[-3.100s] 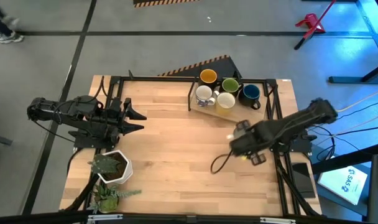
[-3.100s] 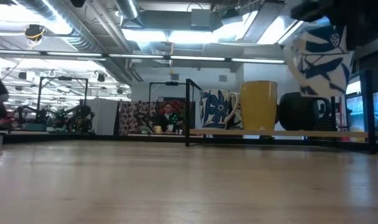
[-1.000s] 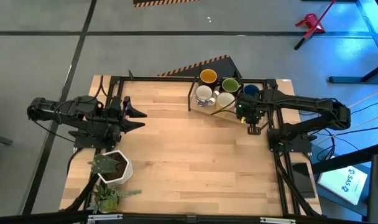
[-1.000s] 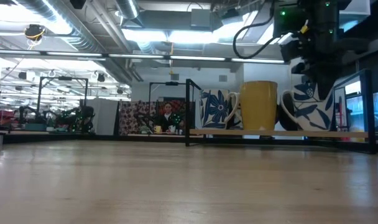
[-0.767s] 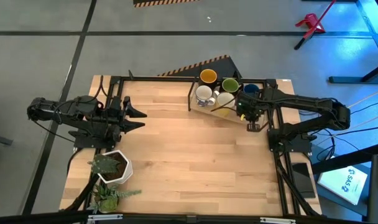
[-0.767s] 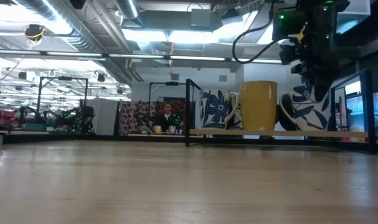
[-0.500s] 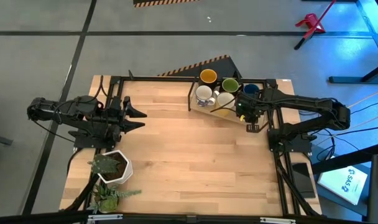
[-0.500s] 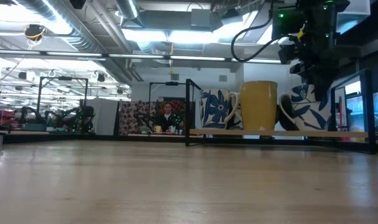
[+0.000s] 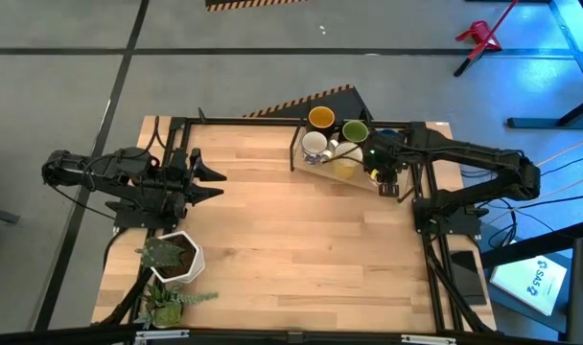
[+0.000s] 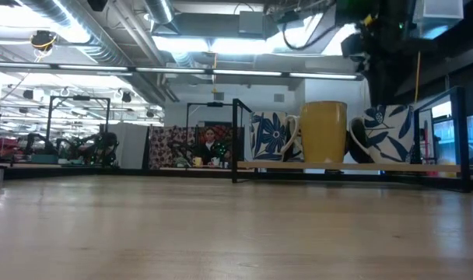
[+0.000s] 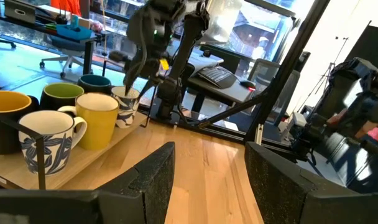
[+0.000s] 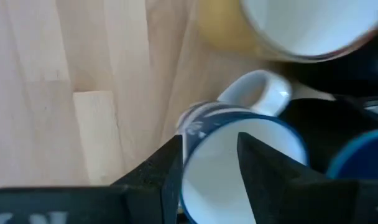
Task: Place coffee mugs
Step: Return to Home Position
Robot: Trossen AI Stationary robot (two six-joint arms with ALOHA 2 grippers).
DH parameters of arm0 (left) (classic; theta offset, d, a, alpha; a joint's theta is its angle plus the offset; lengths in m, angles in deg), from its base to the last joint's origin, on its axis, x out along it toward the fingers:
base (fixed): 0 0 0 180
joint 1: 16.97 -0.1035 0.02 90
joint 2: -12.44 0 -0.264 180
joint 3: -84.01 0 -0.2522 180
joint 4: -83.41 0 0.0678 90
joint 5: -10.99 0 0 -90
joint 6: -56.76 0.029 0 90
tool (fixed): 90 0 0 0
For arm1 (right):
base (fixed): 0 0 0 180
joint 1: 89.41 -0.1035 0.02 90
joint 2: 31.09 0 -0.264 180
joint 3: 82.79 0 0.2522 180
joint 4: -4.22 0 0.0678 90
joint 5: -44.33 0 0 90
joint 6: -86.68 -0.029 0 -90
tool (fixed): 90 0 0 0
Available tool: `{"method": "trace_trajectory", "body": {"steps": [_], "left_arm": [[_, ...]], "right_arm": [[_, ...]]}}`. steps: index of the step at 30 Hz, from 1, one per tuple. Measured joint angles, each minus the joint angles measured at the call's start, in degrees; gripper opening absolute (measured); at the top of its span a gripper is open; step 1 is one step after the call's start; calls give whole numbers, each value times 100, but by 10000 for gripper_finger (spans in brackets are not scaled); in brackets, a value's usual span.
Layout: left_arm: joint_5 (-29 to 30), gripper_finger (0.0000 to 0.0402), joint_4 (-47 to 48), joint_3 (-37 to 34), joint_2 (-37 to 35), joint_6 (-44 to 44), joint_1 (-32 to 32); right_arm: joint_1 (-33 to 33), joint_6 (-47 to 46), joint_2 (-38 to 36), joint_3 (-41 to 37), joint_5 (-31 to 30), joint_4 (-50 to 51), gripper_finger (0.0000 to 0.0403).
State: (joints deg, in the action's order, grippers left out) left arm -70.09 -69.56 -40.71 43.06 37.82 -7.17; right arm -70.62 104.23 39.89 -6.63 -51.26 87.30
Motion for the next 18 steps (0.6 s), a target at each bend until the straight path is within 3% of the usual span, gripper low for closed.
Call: {"method": "trace_trajectory", "body": {"steps": [7,11,14,18], "left_arm": [[-1,188,-2,0,-1,142,0],[-108,188,77,0,-5,517,-2],[-178,188,141,0,-21,586,0],[-532,188,-39,-279,-34,633,-2]], "right_arm": [[-15,48,-228,901,66,246,138],[-377,25,-894,1077,22,-370,138],[-964,-187,-1779,827,-166,-997,138],[-2123,-717,-3142,-296,-949,-2373,138]]}}
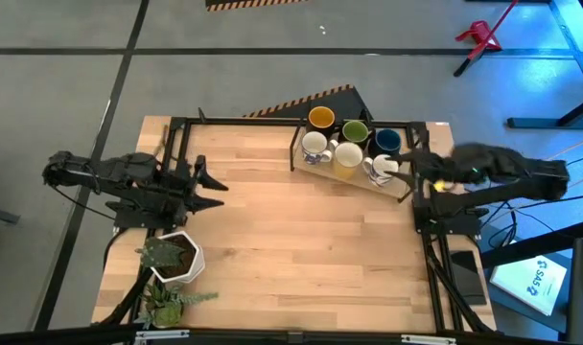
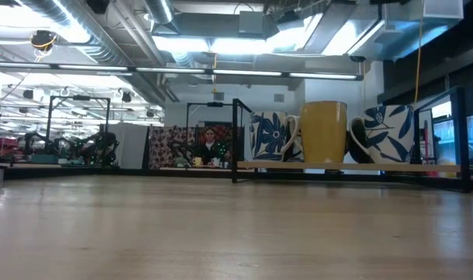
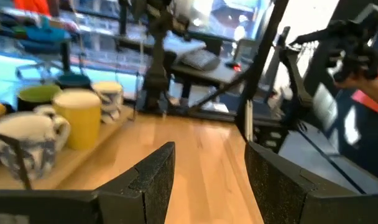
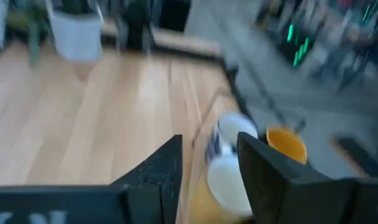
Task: Place coffee mugs
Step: Return to Home Position
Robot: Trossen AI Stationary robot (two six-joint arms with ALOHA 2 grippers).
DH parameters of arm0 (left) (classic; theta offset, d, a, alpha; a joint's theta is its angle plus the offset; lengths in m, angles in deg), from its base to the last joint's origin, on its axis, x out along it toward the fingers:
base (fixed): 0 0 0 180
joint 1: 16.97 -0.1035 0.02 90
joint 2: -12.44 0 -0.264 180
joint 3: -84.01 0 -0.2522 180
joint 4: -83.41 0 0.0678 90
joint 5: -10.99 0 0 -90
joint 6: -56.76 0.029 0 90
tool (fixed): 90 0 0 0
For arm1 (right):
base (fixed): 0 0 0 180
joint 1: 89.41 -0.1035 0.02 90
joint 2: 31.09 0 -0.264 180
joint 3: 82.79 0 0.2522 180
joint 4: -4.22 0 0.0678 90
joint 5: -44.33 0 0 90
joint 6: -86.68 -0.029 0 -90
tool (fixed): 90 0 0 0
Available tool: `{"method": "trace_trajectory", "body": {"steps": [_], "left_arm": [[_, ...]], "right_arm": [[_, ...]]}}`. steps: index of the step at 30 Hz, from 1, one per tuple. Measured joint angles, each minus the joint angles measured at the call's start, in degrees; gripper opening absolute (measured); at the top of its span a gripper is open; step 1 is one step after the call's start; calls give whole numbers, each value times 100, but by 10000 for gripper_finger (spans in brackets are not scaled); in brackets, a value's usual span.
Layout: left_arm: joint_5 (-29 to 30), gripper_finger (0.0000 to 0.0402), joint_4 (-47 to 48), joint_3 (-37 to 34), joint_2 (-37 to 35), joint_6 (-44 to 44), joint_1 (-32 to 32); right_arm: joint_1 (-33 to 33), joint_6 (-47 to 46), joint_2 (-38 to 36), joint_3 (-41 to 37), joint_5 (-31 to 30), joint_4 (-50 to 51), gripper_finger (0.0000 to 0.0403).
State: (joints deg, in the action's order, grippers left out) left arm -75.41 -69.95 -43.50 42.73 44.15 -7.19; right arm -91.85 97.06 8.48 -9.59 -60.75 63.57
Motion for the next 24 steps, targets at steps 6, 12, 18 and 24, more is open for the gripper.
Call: {"method": "trace_trajectory", "body": {"steps": [6,12,18,24], "left_arm": [[-115,189,-1299,-1033,-132,-213,-2],[-989,189,-2652,-1656,-335,-575,-194],[-1640,189,-2675,-1679,-702,-515,-291],[-1869,189,-2551,-2108,-1175,-710,-291]], "right_arm": [[-1256,93,-1742,-2186,-1206,-2170,138],[-1932,243,-2220,-3296,-1227,-3492,138],[-2501,349,-1991,-3712,-1834,-3721,138],[-2769,380,-1730,-4759,-2304,-5051,138]]}}
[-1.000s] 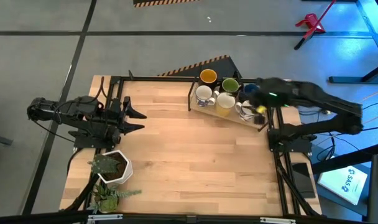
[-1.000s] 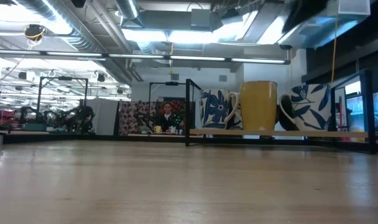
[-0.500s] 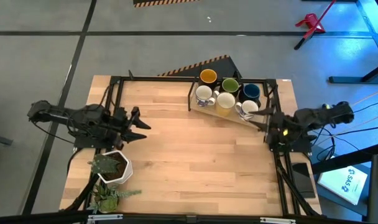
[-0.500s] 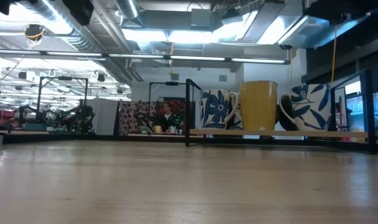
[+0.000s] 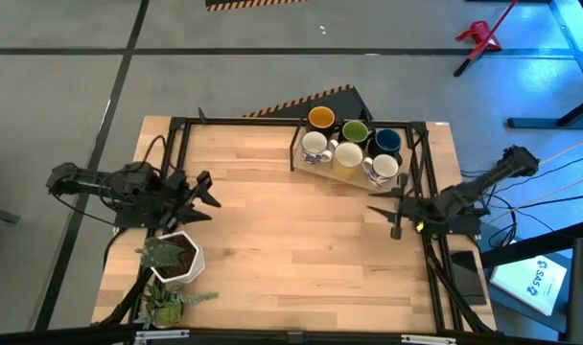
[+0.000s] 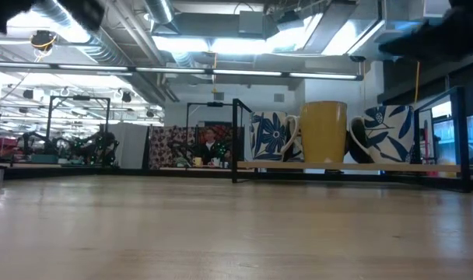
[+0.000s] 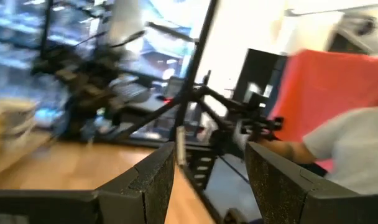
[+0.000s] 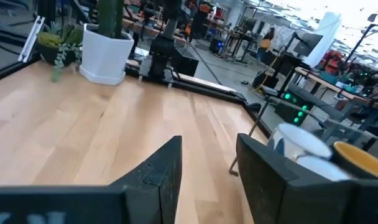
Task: Place coffee mugs
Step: Return to Home Position
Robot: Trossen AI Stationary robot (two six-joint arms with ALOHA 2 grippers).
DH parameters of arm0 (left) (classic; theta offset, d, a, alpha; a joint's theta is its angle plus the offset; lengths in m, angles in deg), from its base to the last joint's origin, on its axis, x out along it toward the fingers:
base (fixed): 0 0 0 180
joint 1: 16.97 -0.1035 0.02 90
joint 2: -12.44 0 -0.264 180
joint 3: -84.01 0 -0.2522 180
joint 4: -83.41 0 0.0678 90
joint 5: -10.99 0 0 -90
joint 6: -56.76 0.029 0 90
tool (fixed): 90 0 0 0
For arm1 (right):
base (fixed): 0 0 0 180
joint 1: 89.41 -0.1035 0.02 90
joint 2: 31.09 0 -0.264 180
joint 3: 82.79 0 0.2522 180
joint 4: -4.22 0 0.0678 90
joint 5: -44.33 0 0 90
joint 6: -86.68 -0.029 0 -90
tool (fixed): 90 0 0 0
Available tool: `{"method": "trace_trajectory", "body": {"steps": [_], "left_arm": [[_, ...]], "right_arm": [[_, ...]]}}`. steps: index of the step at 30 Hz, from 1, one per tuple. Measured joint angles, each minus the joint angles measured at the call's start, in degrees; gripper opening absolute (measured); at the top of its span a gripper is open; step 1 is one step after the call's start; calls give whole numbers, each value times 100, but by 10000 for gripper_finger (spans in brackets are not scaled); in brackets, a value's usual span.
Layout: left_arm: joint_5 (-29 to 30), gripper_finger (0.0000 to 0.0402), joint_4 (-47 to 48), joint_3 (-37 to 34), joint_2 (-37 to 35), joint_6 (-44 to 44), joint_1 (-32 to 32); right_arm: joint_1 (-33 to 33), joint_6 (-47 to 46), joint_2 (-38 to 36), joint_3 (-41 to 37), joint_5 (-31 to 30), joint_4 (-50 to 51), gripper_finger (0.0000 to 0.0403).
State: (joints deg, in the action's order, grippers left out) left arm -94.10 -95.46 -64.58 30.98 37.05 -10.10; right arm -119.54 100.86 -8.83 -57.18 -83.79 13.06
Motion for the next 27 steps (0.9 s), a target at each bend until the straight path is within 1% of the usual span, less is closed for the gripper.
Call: {"method": "trace_trajectory", "body": {"steps": [4,6,8,9,12,14,15,18,20,22,23,25,27], "left_arm": [[698,189,-174,-794,-428,-292,-90],[735,189,-493,-1212,-600,-376,-168],[620,189,-852,-1638,-807,-406,-245],[572,189,-756,-1719,-912,-452,-265],[621,189,-304,-1722,-1076,-348,-302],[570,189,-263,-1722,-1117,-155,-302],[487,189,-300,-1722,-1143,-80,-302],[230,189,-411,-1722,-1163,125,-302],[117,189,-411,-1722,-1160,211,-302],[31,189,-408,-1722,-1160,228,-302],[-30,189,-405,-1722,-1160,231,-302],[-52,189,-439,-1722,-1168,231,-307],[-11,189,-504,-1708,-1264,229,-365]], "right_arm": [[9,82,9,-566,19,-716,138],[9,89,7,-766,47,-897,138],[9,106,9,-917,67,-915,138],[9,102,9,-1004,67,-921,138],[11,83,12,-1144,60,-950,138],[14,126,18,-1144,128,-1014,138],[13,146,18,-1144,217,-1109,138],[13,395,13,-1144,753,-1491,138],[13,472,11,-1144,916,-1721,138],[13,726,11,-1144,923,-1903,138],[13,902,-14,-1144,841,-2071,138],[13,1331,-174,-1118,489,-2514,138],[15,1884,-396,-990,444,-2913,138]]}}
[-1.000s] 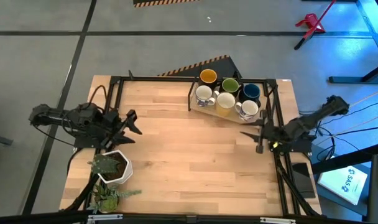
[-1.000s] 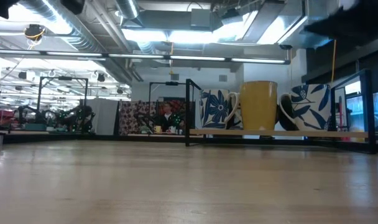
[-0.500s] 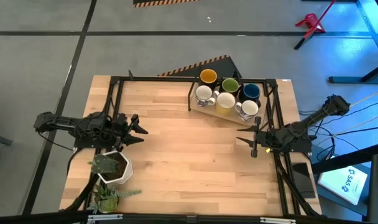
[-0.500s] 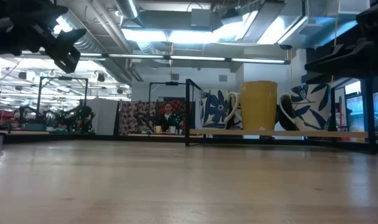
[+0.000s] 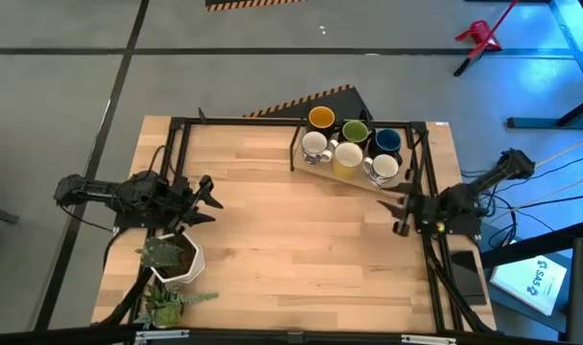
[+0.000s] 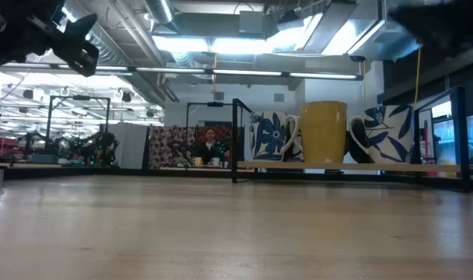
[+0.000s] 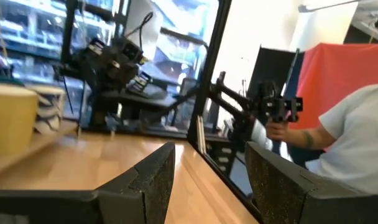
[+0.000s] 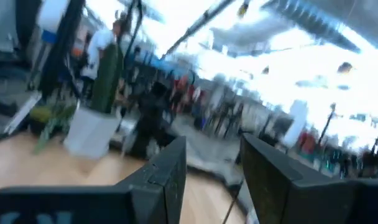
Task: Place coffee mugs
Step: Return to Home Position
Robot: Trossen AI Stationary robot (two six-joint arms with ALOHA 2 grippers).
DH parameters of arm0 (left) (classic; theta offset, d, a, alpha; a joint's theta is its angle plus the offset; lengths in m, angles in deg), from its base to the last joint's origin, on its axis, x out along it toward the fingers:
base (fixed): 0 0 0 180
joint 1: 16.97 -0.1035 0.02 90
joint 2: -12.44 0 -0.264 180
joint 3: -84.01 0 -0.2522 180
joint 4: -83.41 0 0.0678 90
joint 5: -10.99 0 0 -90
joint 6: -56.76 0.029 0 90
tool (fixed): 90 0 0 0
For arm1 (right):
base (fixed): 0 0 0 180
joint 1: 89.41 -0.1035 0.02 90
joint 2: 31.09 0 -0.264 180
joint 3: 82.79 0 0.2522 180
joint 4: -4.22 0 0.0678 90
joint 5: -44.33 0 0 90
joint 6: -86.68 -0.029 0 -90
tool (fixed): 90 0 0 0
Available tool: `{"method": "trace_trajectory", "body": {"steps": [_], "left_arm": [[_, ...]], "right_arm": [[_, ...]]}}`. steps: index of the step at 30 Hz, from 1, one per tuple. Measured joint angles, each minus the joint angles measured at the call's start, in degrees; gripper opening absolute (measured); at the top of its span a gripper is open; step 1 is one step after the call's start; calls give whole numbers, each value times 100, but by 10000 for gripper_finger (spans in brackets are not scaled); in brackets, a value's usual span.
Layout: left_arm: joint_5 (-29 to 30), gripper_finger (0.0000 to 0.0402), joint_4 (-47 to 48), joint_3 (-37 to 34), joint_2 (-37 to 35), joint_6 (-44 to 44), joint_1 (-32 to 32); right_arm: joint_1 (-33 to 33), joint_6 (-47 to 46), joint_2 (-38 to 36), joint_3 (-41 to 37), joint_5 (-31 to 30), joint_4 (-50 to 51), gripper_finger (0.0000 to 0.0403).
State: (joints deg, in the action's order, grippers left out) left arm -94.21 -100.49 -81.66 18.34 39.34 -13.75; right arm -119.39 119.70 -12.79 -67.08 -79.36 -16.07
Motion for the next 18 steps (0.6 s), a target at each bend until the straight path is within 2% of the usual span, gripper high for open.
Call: {"method": "trace_trajectory", "body": {"steps": [3,6,9,12,18], "left_arm": [[-34,189,152,33,-219,6,-165],[10,189,792,-15,-573,-57,-325],[267,189,1154,-15,-571,-91,-367],[364,189,1317,-15,-575,109,-360],[1194,189,1590,-15,-575,125,-364]], "right_arm": [[-4,248,-418,44,264,175,138],[-2,184,-750,-109,516,504,138],[-2,-162,-886,-154,720,1520,138],[-5,-408,-909,-154,874,2076,138],[-2,-692,-906,-154,713,2286,138]]}}
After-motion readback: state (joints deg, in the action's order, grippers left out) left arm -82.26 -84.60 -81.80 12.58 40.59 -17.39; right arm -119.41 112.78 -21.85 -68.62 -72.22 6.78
